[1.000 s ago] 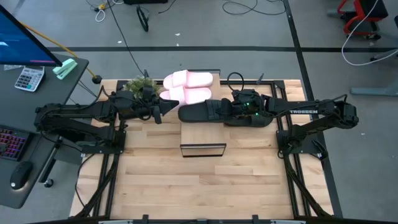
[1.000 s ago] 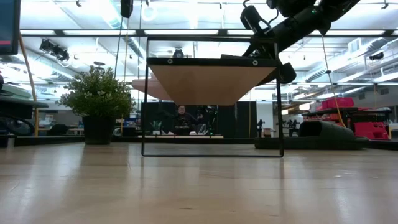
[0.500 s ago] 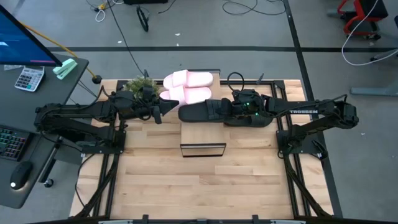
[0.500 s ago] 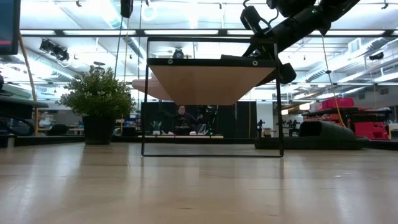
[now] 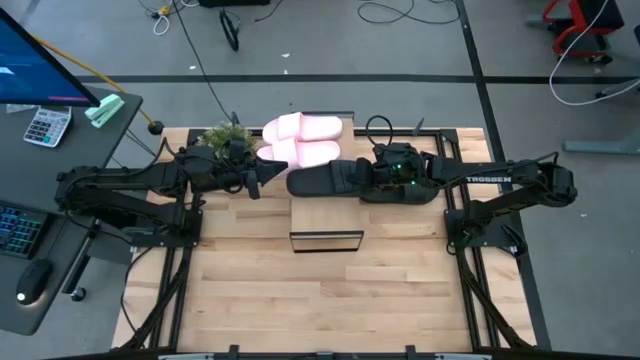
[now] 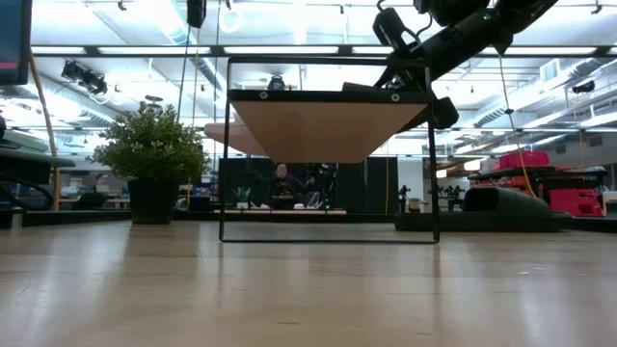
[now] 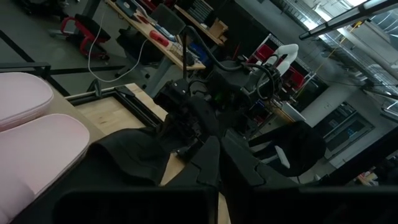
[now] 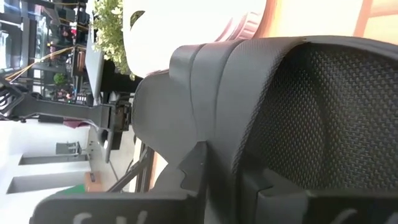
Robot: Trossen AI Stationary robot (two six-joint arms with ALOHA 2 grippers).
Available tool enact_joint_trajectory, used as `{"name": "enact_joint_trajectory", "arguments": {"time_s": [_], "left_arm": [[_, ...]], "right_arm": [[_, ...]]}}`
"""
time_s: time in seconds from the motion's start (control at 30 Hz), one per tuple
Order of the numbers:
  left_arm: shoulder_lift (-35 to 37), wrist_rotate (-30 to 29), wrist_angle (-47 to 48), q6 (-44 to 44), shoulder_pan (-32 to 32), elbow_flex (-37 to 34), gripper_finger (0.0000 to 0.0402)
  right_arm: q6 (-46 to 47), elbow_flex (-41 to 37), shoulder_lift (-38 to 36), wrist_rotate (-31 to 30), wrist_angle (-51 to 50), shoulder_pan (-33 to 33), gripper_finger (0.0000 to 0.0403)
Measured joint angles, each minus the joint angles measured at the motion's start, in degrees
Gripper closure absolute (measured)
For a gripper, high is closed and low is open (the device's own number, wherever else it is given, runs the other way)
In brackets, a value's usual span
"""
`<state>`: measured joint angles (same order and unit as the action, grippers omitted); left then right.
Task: Pick and place slides into the shelf
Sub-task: Put the top black slipper on the shelf
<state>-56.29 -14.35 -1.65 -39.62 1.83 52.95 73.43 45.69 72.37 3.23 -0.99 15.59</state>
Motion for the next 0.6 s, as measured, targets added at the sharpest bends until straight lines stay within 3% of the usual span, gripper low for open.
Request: {"name": "enact_joint_trajectory", "arguments": {"time_s": [0.6], "left_arm": [[0.00, 0.00, 0.02, -0.07, 0.00, 0.00, 0.0386]], "right_arm": [[1.94, 0.00, -0.06, 2.05, -0.09, 0.02, 0.0272]]}}
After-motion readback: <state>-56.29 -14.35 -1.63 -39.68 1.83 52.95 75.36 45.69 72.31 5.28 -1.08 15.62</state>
